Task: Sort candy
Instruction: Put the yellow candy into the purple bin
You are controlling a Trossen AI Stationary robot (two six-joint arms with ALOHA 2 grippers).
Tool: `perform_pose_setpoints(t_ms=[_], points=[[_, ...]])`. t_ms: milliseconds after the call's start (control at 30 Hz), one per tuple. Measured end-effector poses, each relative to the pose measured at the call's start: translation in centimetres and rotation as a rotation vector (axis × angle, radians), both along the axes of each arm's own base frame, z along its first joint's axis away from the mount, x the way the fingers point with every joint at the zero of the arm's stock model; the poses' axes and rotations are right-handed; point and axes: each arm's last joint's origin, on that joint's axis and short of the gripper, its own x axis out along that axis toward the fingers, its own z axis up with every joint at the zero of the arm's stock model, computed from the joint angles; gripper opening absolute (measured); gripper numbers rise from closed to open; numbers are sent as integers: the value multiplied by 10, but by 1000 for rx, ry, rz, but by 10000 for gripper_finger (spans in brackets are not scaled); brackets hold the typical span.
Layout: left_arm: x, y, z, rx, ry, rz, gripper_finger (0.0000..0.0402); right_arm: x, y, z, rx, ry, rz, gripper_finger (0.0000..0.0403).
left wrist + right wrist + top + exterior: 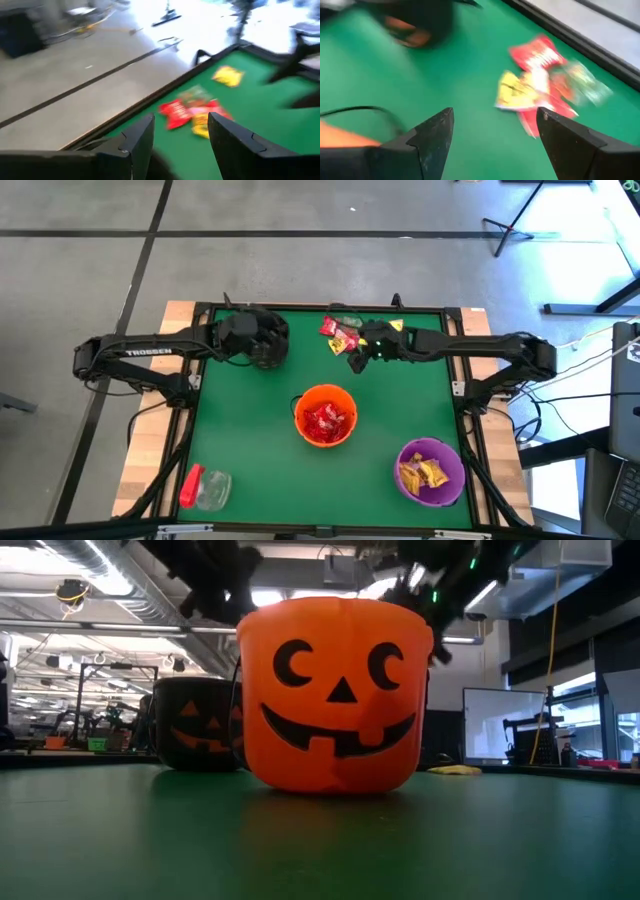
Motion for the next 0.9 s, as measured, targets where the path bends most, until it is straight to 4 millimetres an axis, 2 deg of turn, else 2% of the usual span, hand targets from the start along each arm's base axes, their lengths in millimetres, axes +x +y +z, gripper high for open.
perform_pose_setpoints(t_ms=[167, 333, 467, 633, 800, 900], points=[[7, -11, 4, 22, -6, -174, 174, 6, -34, -41, 112, 60, -178, 280], [12, -19, 10, 57, -44, -324, 174, 24, -57, -71, 173, 7, -174, 280], [15, -23, 14, 63, -80, -391, 174, 34, -74, -92, 206, 52, -198, 280], [15, -23, 13, 60, -80, -397, 174, 47, -88, -107, 245, 103, -205, 280], [15, -23, 13, 60, -82, -398, 174, 57, -92, -113, 247, 176, -183, 278], [15, -23, 13, 60, -80, -398, 174, 59, -93, -114, 242, 208, -169, 259]])
